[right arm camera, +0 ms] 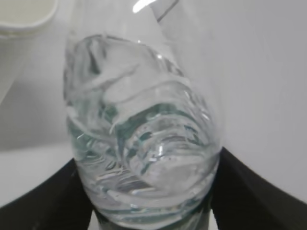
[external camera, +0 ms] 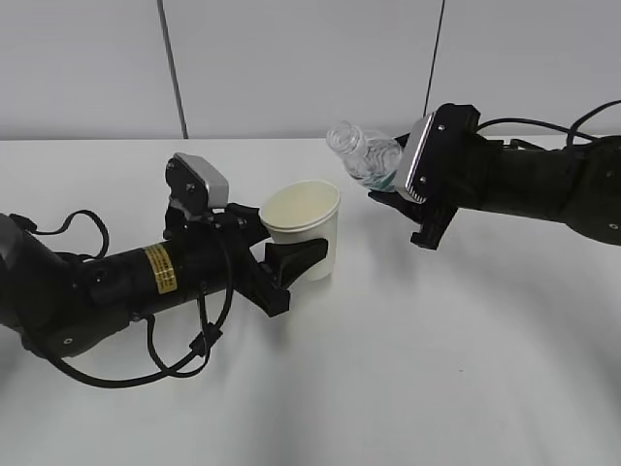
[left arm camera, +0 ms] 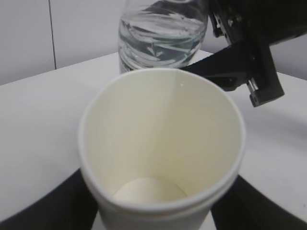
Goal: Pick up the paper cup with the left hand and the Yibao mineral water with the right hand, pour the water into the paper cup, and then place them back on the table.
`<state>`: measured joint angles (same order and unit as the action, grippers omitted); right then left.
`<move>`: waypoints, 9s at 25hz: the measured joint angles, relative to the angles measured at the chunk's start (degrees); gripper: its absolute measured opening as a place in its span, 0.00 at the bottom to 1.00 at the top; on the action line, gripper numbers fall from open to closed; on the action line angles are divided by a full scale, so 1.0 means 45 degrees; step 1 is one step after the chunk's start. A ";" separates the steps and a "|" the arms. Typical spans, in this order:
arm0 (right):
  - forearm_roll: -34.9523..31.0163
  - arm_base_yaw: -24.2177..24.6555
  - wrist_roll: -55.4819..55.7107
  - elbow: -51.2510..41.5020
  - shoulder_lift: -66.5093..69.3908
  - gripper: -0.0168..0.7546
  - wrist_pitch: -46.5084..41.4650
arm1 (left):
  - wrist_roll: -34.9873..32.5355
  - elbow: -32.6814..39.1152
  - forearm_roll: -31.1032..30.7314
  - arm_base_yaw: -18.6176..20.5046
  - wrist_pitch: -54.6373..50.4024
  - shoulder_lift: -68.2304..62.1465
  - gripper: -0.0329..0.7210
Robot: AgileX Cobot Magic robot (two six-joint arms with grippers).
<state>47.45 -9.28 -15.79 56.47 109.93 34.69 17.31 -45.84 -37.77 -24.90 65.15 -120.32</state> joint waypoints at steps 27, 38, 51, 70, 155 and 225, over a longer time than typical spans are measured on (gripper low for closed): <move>0.0018 -0.0447 -0.2798 0.0695 -0.0021 0.66 -0.1304 | 0.0040 -0.0336 -0.0350 -0.0014 -0.0677 0.0013 0.61; 0.0026 -0.0561 -0.3630 0.0941 -0.0021 0.66 -0.1791 | 0.0053 -0.0336 -0.0359 -0.0014 -0.0689 0.0013 0.61; 0.0026 -0.0581 -0.4585 0.0961 -0.0021 0.66 -0.1968 | 0.0078 -0.0336 -0.0359 -0.0014 -0.0713 0.0013 0.61; 0.0026 -0.0581 -0.5324 0.1113 -0.0021 0.66 -0.1987 | 0.0093 -0.0346 -0.0411 -0.0354 -0.0759 0.0013 0.61; -0.0851 -0.0581 -0.9199 0.1140 -0.0374 0.66 -0.1707 | 0.0093 -0.0346 -0.0784 -0.0354 -0.0864 0.0013 0.61; -0.1667 -0.0581 -0.8222 0.1140 -0.0374 0.66 -0.1684 | 0.0093 -0.0346 -0.0440 -0.0354 -0.0969 0.0013 0.61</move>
<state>39.95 -11.89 -52.79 61.59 108.25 27.11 17.73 -47.40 -39.75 -26.49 60.80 -120.26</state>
